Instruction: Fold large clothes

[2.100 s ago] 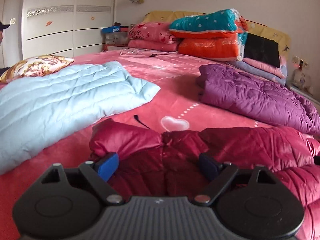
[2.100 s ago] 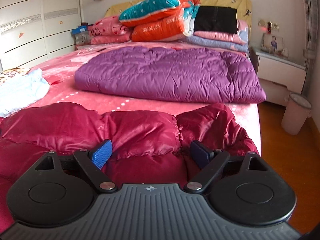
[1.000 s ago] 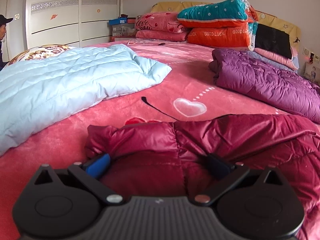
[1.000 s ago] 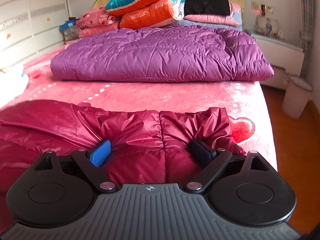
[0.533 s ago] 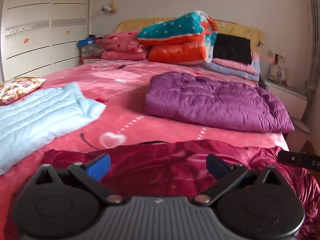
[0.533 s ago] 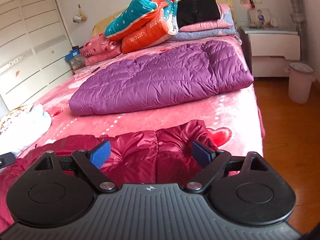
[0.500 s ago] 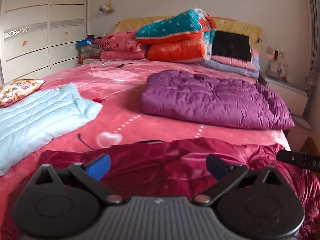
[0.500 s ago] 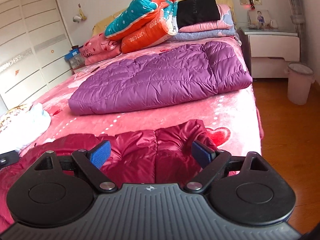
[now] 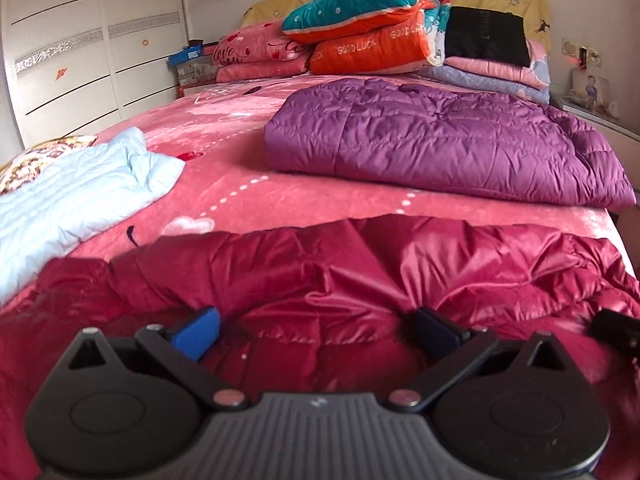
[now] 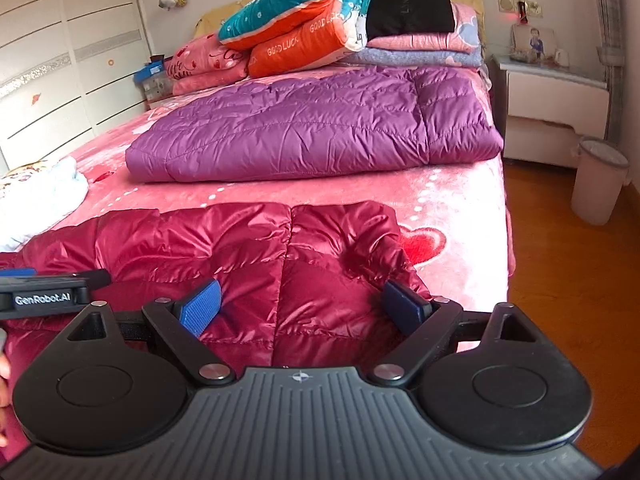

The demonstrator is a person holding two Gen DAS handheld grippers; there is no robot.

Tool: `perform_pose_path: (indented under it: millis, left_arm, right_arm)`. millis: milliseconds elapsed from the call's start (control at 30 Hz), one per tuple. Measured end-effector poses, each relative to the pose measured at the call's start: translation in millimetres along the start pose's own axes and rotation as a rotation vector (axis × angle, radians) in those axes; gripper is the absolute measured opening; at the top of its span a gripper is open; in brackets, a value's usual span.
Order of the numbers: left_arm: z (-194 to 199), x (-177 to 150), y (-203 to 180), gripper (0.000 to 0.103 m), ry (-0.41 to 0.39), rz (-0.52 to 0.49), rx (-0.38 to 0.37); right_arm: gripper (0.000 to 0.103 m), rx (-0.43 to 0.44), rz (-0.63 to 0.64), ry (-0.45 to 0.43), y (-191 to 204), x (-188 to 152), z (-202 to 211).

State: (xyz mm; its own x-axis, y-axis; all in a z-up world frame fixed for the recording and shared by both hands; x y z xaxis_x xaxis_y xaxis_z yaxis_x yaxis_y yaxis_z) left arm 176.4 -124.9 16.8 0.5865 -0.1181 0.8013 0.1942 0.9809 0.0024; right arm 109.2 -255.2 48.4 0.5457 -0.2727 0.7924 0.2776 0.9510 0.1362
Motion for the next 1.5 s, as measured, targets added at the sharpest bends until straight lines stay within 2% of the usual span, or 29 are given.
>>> perform_pose_path:
  millis: [133, 267, 433, 533, 633, 800, 1000, 1067, 1133, 1333, 1500]
  left_arm:
    - [-7, -7, -2, 0.103, -0.019, 0.005, -0.001]
    - [-5, -6, 1, 0.103, 0.008, 0.024, -0.032]
    - [21, 7, 11, 0.102, 0.039, 0.072, -0.139]
    - [45, 12, 29, 0.102, 0.045, 0.082, -0.175]
    - [65, 15, 56, 0.102, 0.06, 0.065, -0.178]
    - [86, 18, 127, 0.102, 0.069, 0.149, -0.137]
    - [95, 2, 203, 0.102, 0.071, 0.302, -0.072]
    - [97, -5, 221, 0.102, 0.071, 0.344, -0.067]
    - [96, -14, 237, 0.102, 0.084, 0.387, -0.075]
    - [81, -35, 271, 0.102, 0.113, 0.542, -0.134]
    - [60, -42, 282, 0.102, 0.116, 0.592, -0.17]
  right_arm:
    - [0.103, 0.035, -0.035, 0.011, -3, -3, -3]
    - [0.103, 0.075, -0.058, 0.027, -7, -1, -4]
    - [0.103, 0.243, -0.208, 0.0, -35, 14, 15]
    - [0.103, 0.254, -0.321, -0.021, -75, 16, 24]
    - [0.103, 0.3, -0.448, 0.011, -110, 5, 21]
    - [0.103, 0.427, -0.582, 0.074, -129, -15, 13]
    - [0.103, 0.507, -0.475, 0.137, -94, -19, 10]
    - [0.103, 0.508, -0.432, 0.167, -83, -23, 7]
    - [0.103, 0.495, -0.397, 0.165, -78, -25, 8]
    - [0.103, 0.497, -0.429, 0.162, -87, -30, 10]
    - [0.103, 0.501, -0.386, 0.167, -82, -35, 16]
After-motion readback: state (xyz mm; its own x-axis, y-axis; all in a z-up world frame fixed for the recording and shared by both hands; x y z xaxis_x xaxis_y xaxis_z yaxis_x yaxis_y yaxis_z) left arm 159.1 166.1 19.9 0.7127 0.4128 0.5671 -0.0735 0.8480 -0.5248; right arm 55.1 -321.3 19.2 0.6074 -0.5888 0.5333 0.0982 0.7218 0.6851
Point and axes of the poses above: each gripper's, at about its wrist camera, not at the fingertips, and z roughly against the way its jaws point, y to its left, x to its top, the point moved 10 cm from there along -z, roughly the way its jaws point, and after that the axes turned 5 degrees about z, right-handed, at the moved point
